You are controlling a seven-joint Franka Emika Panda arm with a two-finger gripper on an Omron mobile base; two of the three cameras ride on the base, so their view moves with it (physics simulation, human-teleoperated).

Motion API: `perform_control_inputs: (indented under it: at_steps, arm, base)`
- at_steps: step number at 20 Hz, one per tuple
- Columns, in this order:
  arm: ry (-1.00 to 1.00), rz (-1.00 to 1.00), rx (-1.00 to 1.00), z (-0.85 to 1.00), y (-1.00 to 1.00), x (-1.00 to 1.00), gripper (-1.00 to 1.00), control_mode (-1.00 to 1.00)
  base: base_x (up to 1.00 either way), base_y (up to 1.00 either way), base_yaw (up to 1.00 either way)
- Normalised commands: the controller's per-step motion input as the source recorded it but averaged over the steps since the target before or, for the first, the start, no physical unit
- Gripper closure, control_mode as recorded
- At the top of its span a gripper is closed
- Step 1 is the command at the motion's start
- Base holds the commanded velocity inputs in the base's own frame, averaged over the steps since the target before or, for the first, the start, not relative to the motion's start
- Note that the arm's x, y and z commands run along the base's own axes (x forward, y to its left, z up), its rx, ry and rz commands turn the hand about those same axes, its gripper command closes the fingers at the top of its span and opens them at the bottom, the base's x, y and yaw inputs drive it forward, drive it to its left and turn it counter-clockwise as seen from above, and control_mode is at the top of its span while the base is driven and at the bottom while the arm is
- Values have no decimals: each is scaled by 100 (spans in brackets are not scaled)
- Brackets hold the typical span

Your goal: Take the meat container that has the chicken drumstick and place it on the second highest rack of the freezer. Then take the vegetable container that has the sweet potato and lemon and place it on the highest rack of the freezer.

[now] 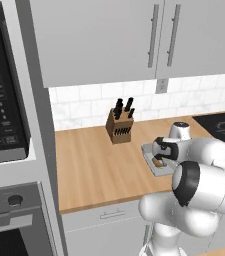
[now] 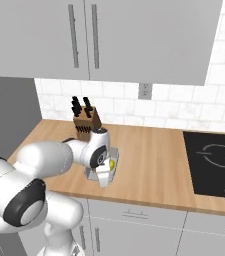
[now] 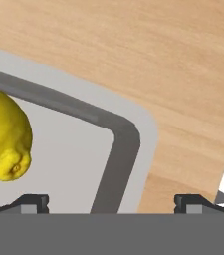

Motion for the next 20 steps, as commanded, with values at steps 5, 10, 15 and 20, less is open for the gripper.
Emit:
perform_control_inputs:
  at_steps: [5,10,15,20]
  arm:
    - [1,-1,1,-19,0,1,-100,-100]
    - [0,0,0,-4,0,22,-100,-100]
    - [0,0,0,-29,0,16,-100,-100]
    - [0,0,0,-42,0,0,-100,-100]
  base:
    - [0,0,0]
    - [0,0,0]
    - [0,0,0]
    - [0,0,0]
